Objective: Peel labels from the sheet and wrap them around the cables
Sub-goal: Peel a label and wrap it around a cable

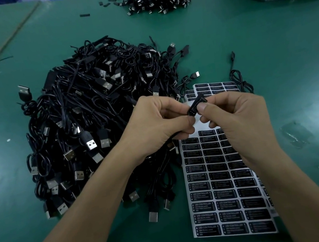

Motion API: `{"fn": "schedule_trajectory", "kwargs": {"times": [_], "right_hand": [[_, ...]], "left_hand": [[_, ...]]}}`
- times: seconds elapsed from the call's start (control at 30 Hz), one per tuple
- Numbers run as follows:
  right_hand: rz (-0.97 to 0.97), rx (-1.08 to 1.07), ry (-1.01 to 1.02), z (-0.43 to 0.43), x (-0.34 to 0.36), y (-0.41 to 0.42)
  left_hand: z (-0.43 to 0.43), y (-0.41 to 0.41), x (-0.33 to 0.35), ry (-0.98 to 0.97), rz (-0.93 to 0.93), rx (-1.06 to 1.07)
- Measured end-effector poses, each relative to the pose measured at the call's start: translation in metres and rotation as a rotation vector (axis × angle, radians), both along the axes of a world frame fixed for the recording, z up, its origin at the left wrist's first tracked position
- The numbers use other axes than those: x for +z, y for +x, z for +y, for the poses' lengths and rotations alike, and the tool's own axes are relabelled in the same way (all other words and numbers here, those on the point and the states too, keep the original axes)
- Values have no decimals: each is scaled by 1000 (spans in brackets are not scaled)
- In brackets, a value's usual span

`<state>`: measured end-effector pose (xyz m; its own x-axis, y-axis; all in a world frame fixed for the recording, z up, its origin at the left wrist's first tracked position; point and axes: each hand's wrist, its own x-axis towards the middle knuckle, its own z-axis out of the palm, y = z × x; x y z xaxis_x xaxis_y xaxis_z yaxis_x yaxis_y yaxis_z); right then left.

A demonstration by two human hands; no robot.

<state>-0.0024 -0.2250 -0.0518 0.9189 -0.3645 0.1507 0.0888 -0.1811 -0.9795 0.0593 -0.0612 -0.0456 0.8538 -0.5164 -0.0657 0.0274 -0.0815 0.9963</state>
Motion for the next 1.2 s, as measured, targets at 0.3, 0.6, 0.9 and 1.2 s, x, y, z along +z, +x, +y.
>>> {"fn": "schedule_trajectory", "kwargs": {"times": [0.3,0.6,0.9,1.2], "right_hand": [[3,-8,-17,1,0,0],[11,0,-24,2,1,0],[-27,-47,-63,4,-1,0],[-50,-48,-64,7,-1,0]], "left_hand": [[-1,0,-1,0,6,-5],[-1,0,0,16,12,-15],[-1,-2,2,16,19,-24],[-2,-5,5,13,55,-8]]}}
